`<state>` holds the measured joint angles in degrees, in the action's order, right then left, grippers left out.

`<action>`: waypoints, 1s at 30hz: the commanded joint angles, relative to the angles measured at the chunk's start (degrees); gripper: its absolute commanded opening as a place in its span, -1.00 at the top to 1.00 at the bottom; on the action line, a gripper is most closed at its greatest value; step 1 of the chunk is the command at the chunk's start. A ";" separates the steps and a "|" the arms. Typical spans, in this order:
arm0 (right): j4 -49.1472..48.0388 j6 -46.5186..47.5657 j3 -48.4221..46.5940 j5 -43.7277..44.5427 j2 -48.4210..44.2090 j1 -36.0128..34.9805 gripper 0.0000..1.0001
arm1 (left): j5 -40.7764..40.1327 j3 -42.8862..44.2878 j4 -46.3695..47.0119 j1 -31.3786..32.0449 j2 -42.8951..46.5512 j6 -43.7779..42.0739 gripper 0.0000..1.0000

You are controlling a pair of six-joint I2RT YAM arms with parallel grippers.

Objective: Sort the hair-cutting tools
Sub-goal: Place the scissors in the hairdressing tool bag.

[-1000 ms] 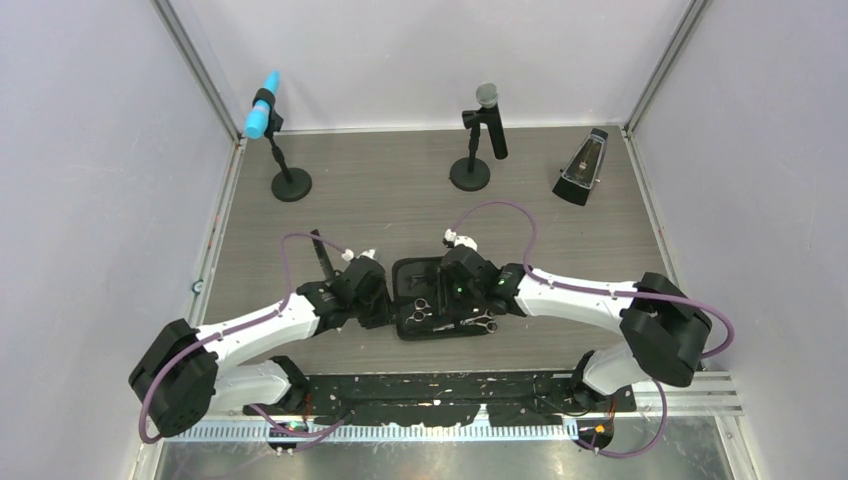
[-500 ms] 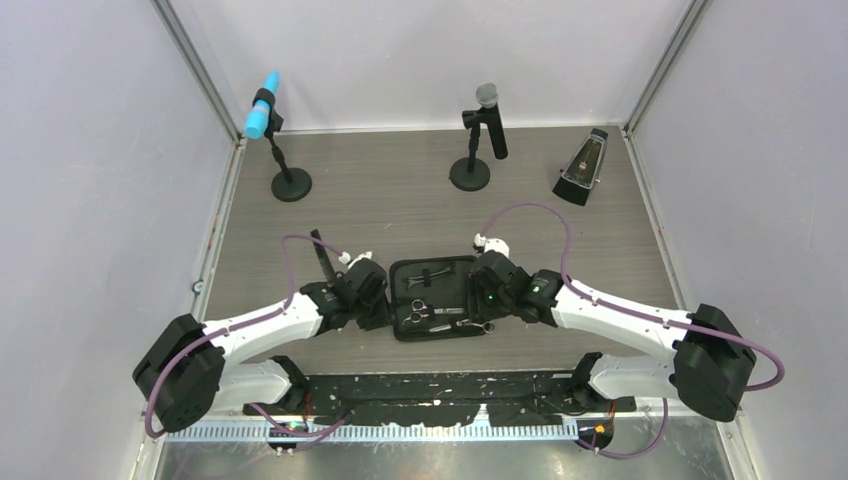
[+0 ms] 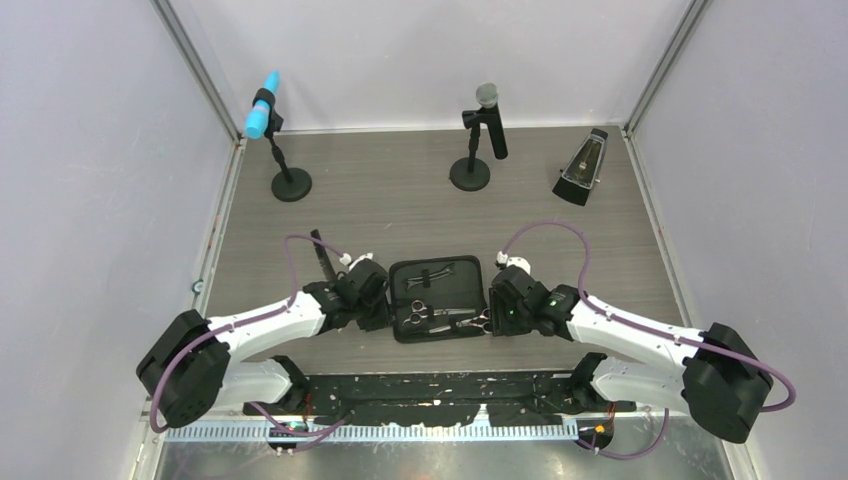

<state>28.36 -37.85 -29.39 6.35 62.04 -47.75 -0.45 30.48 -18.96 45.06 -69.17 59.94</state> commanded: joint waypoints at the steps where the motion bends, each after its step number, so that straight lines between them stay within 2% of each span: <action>1: -3.52 -0.33 0.95 -1.71 -0.86 1.44 0.22 | -1.24 0.32 1.83 0.21 -0.34 0.30 0.95; 9: -5.16 0.58 1.44 -4.30 1.24 2.13 0.40 | -1.48 0.50 1.64 0.25 -0.50 0.31 0.96; 13: -5.79 0.97 0.79 -5.43 2.40 2.07 0.70 | -1.44 0.67 1.69 0.29 -0.84 0.38 0.96; 14: -6.06 0.92 0.42 -5.45 2.39 2.01 0.83 | -1.58 0.75 1.61 0.36 -0.78 0.34 0.96; 15: -6.14 0.84 0.18 -5.53 2.21 1.82 0.86 | -1.72 0.83 1.56 0.46 -0.69 0.36 0.97; 21: -5.12 -0.10 -4.18 -4.34 3.12 -0.66 0.89 | -2.57 1.79 1.56 1.87 -1.13 0.89 0.98; 30: -6.49 -1.91 -9.69 -2.45 10.56 -5.98 0.90 | -3.15 3.77 2.35 4.85 -3.10 1.75 1.00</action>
<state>24.47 -38.06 -35.48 2.44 69.58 -51.66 -2.55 31.40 -19.00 48.56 -71.40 60.93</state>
